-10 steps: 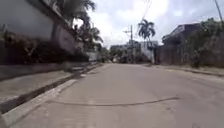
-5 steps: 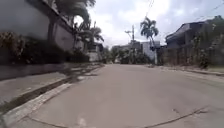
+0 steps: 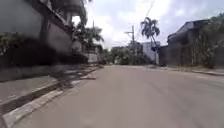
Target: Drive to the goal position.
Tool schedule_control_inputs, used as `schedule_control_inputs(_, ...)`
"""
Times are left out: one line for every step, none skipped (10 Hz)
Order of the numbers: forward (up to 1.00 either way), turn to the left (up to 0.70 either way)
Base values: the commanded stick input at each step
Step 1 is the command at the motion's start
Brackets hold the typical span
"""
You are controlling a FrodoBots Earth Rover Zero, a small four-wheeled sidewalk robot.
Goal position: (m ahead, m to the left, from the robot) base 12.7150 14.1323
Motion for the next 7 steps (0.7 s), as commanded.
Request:
schedule_control_inputs(0.98, 0.00)
schedule_control_inputs(0.98, 0.00)
schedule_control_inputs(0.98, 0.00)
schedule_control_inputs(0.98, 0.00)
schedule_control_inputs(0.98, -0.01)
schedule_control_inputs(0.98, -0.05)
schedule_control_inputs(0.98, -0.24)
